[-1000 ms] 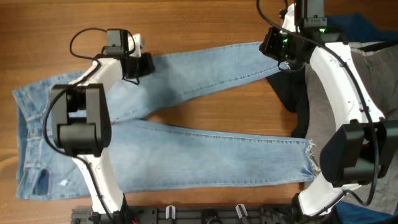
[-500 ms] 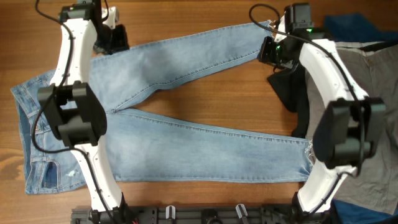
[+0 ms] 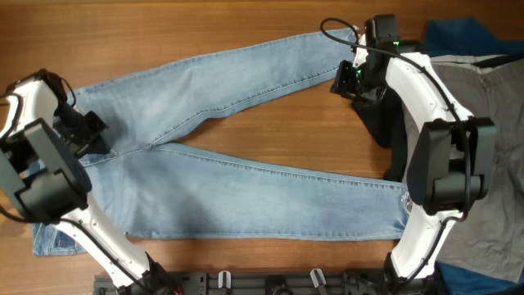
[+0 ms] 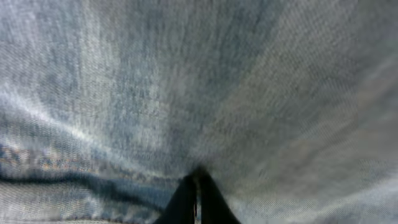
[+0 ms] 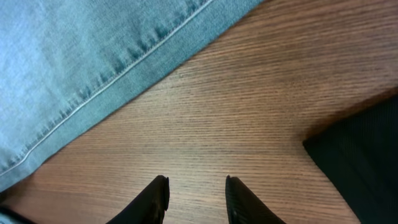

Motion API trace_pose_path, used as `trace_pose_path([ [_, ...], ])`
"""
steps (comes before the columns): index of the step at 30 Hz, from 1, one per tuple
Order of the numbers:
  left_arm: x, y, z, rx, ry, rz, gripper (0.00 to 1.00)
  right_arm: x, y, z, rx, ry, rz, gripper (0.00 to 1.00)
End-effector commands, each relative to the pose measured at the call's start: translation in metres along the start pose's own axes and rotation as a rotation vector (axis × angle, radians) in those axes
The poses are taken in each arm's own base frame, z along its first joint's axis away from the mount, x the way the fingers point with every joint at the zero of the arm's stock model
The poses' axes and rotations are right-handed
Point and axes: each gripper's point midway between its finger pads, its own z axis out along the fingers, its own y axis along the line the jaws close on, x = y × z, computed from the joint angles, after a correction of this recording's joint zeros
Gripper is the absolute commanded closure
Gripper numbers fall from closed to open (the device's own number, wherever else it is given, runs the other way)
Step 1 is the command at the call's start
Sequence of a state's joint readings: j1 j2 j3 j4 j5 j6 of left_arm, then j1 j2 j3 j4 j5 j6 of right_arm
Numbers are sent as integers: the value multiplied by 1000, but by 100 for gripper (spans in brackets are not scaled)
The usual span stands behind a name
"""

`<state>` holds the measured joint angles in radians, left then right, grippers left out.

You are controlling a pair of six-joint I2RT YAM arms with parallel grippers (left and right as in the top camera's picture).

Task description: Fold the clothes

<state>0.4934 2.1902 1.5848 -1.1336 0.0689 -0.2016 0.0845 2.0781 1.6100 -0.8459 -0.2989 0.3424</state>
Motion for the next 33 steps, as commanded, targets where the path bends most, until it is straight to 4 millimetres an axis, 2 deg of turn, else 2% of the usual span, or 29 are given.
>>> trace_pose_path([
  [1, -34, -4, 50, 40, -146, -14, 96, 3, 3, 4, -14, 15, 6, 66],
  [3, -57, -16, 60, 79, -257, 3, 96, 3, 3, 4, -14, 13, 25, 66],
  [4, -74, -30, 62, 109, -328, 30, 96, 2, 3, 4, -15, 11, 24, 66],
  [6, -93, -61, 51, 132, -446, 101, 96, 2, 3, 4, -14, 13, 24, 66],
  [8, -103, -79, 36, 144, -493, 127, 96, 3, 3, 4, -12, 17, 23, 66],
  [10, -109, -85, 8, 146, -498, 128, 96, 6, 1, 4, -8, 28, -1, 63],
  [12, -115, -75, -36, 149, -517, 101, 85, 12, -7, 4, 36, 48, 3, 62],
  [14, -109, -63, -91, 157, -562, 88, 75, 20, -9, 3, 45, 80, 24, 62],
  [15, -104, -59, -108, 156, -578, 99, 71, 22, -9, 3, 40, 90, 22, 61],
  [16, -91, -52, -136, 159, -604, 96, 68, 29, -7, 3, 29, 118, 29, 61],
  [18, -70, -42, -169, 158, -629, 103, 66, 40, 6, -4, -38, 161, -11, 62],
  [19, -53, -31, -183, 141, -623, 91, 65, 42, 11, -10, -40, 159, -29, 62],
  [20, -39, -20, -187, 113, -597, 75, 66, 43, 18, -18, -48, 143, -60, 62],
  [22, -13, 6, -174, 41, -482, 32, 78, 41, 37, -39, -70, 87, -113, 60],
  [23, -1, 26, -151, -17, -392, -1, 84, 41, 45, -49, -70, 57, -135, 60],
  [25, 10, 48, -113, -41, -304, -54, 91, 48, 55, -62, -73, 48, -134, 59],
  [28, 12, 85, -53, -39, -277, -174, 96, 66, 53, -63, -50, 115, -95, 59],
  [30, 7, 108, -17, -18, -326, -261, 96, 71, 51, -63, -41, 135, -88, 57],
  [33, -5, 121, 1, 2, -420, -299, 96, 75, 46, -63, -16, 149, -82, 52],
])
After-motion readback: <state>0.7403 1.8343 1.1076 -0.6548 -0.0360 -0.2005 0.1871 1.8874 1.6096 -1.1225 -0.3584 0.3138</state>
